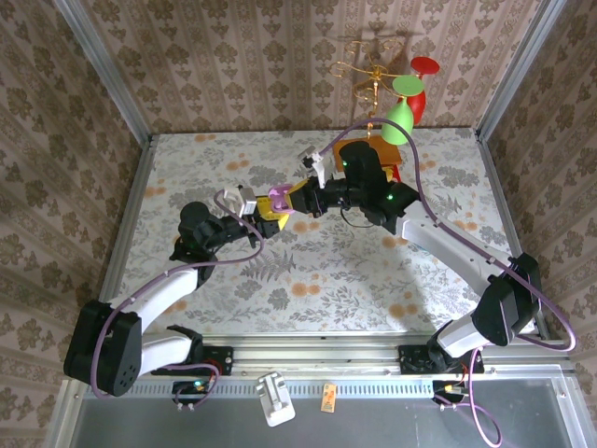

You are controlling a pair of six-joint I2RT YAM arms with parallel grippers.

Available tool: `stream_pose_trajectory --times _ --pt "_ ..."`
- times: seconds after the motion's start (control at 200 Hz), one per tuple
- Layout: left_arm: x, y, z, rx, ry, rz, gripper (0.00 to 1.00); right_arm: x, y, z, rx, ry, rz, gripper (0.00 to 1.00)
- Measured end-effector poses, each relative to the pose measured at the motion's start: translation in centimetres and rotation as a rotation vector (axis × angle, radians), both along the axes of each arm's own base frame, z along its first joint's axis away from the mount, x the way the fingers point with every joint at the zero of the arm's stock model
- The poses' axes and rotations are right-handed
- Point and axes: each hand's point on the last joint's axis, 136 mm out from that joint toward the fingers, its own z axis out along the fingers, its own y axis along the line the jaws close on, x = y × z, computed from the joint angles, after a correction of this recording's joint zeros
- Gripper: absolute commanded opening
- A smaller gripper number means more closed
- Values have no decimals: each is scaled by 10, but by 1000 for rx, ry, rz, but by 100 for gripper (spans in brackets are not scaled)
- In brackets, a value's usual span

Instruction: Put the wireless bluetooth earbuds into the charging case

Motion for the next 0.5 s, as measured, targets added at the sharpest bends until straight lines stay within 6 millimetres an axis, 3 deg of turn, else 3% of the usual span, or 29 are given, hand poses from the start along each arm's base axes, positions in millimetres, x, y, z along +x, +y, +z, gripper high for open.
stream_pose_trajectory --times 0.5 --pt "0 0 1 -1 -14 1 22 0 -3 -5 -7 37 -16 23"
